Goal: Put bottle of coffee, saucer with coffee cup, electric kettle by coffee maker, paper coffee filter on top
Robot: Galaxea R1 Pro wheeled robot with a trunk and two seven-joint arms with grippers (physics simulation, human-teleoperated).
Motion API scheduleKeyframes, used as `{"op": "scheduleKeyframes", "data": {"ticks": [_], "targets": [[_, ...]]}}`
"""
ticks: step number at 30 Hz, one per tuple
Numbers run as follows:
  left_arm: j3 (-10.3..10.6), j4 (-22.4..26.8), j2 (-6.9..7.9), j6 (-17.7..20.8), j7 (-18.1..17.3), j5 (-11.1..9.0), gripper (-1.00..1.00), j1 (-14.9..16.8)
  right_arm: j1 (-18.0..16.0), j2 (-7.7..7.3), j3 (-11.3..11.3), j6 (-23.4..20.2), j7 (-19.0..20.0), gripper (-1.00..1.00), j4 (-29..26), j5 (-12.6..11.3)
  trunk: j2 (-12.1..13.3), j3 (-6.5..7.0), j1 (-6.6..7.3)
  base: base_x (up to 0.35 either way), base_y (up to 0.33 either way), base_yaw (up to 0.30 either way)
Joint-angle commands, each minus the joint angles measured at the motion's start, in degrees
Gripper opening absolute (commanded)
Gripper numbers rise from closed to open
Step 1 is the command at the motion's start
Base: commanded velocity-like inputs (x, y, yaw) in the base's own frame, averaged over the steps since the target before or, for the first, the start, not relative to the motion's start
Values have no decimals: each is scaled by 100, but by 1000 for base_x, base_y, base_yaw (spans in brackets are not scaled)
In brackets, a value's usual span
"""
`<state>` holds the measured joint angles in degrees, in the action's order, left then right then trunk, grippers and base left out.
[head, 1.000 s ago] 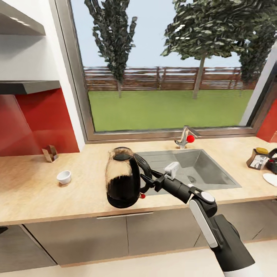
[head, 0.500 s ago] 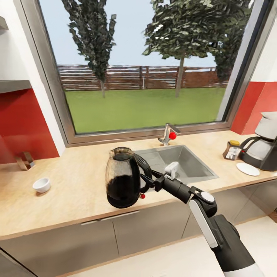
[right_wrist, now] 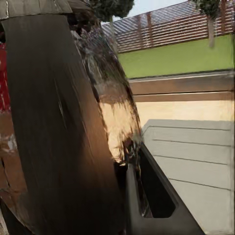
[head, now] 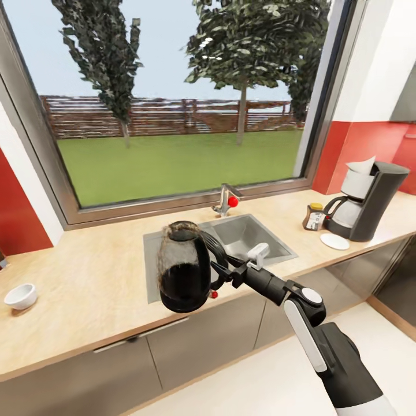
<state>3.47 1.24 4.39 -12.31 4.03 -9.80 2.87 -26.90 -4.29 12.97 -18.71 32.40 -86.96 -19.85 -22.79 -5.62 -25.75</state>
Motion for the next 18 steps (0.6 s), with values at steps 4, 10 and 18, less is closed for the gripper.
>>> {"op": "scheduleKeyframes", "data": {"ticks": [4,10,18], "targets": [[40,-1,0,-17,10,-49,100,0,-8,-2,4,-55,-6,-100,-5,-89,-13,-12,-3,0,0,-288],[40,-1,0,-17,10,-49,100,1,-8,-2,4,-57,-6,-100,-5,-89,-13,-12,-3,0,0,-288],[39,-1,0,-17,10,-49,100,1,-8,-2,4,-55,-6,-100,-4,-89,-13,-12,-3,0,0,-289]]}}
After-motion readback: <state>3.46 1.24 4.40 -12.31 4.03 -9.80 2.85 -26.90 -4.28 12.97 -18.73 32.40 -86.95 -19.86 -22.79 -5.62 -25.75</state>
